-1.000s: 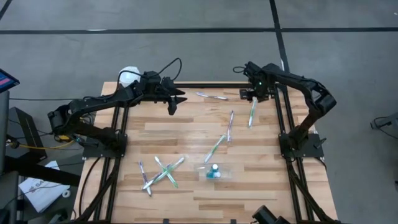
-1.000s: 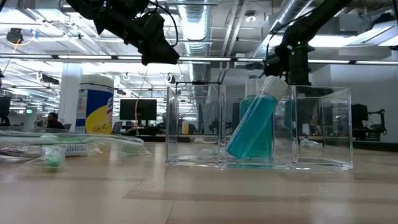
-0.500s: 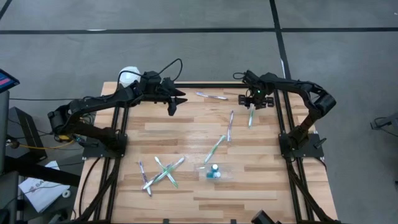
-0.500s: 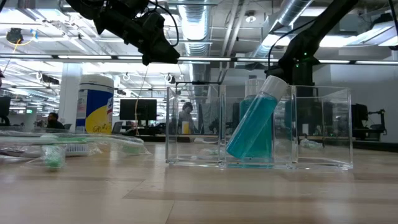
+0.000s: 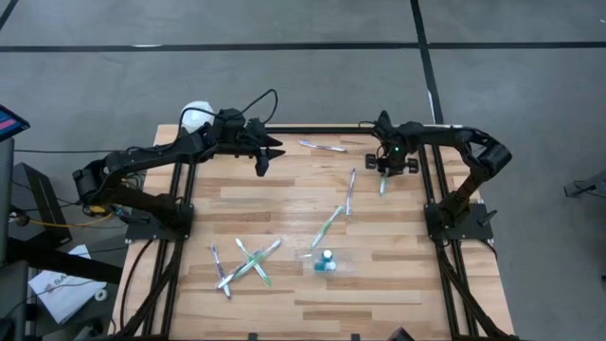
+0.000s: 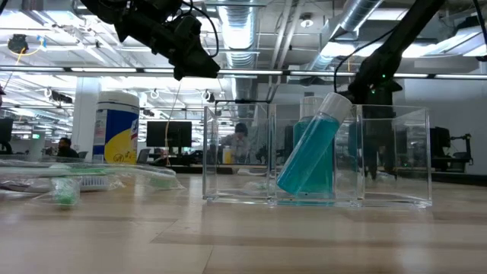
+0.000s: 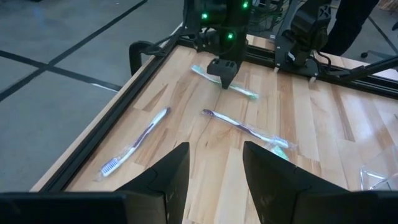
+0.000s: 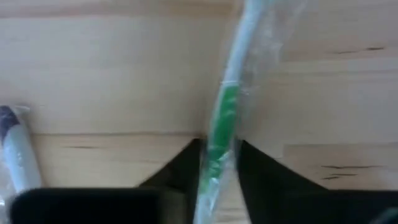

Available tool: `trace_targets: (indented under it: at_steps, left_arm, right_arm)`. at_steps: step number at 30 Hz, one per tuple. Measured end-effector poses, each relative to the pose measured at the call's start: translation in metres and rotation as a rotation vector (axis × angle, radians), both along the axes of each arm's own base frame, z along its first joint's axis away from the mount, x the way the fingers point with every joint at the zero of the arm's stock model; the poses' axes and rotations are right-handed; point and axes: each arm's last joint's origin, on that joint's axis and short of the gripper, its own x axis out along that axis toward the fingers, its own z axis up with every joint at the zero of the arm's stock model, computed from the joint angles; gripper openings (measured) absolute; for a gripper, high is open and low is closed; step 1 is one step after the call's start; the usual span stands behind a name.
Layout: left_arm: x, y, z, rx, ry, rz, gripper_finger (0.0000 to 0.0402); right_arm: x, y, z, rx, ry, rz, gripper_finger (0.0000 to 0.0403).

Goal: Pick & Place toothbrushing station
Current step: Put the green toothbrush in the transparent organizer

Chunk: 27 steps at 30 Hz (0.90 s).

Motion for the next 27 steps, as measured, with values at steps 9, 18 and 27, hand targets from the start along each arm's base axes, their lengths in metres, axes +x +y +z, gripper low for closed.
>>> trace_targets:
  at_steps: [9, 18, 27]
  left_arm:
    - [0.0, 0.0, 0.0, -0.02, -0.004, 0.012, 0.0143]
    - [0.0, 0.001, 0.0, -0.014, -0.001, 0.029, 0.0143]
    - [-0.001, 0.002, 0.0, -0.009, 0.0, 0.081, 0.0143]
  right_arm:
    - [0.018, 0.003, 0.035, -0.088, -0.293, 0.145, 0.0008]
    - [0.027, 0.051, 0.151, -0.621, -0.696, 0.373, 0.0005]
    - [0.036, 0.18, 0.181, -0.94, -0.71, 0.421, 0.0004]
